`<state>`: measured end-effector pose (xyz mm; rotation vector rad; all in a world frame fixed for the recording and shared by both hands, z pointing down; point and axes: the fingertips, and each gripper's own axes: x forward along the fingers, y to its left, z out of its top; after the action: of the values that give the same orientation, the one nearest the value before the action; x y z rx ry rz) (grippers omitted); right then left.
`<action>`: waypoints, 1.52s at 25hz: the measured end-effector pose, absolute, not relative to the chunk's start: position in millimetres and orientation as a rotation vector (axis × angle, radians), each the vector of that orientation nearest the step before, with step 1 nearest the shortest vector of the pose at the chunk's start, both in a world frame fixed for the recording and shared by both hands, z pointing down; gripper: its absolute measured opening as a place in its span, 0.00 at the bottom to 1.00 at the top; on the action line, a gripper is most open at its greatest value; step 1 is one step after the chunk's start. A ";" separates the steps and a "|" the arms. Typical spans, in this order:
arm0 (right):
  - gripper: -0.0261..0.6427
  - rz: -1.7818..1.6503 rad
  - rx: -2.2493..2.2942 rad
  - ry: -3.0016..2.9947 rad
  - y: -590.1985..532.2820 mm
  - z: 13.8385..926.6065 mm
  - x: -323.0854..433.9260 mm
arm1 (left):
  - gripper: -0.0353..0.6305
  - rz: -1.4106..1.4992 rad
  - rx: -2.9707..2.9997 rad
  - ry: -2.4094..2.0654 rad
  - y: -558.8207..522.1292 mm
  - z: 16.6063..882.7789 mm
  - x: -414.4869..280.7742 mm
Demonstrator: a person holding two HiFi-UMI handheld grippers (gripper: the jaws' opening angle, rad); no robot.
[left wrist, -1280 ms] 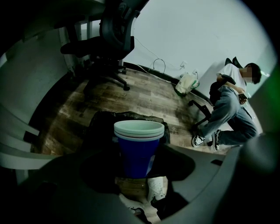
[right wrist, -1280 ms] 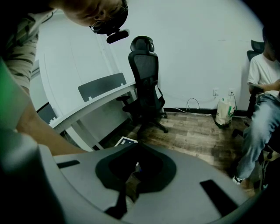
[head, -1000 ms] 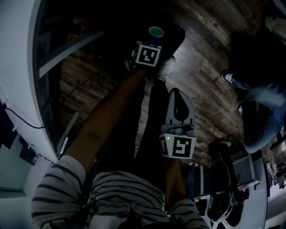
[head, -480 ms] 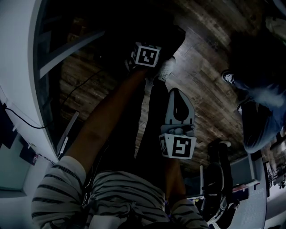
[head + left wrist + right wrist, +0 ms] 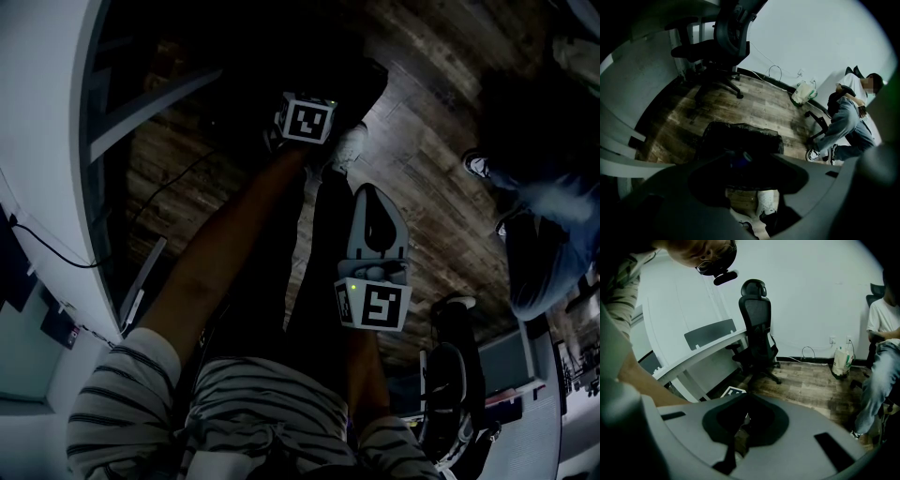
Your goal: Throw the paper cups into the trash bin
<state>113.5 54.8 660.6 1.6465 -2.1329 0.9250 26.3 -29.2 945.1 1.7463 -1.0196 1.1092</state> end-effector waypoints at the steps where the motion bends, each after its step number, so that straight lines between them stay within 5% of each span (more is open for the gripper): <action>1: 0.06 0.922 1.647 -2.135 54.6 658.9 113.3 | 0.46 1.110 1.745 -1.023 -29.4 941.9 25.9; 38: 0.06 0.723 1.698 -2.232 23.5 546.6 107.5 | 0.10 0.953 1.883 -1.111 -39.5 767.1 20.3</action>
<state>107.5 23.5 546.6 1.6975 -2.2321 0.7228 20.3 -39.5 767.1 1.8830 -1.1110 0.9532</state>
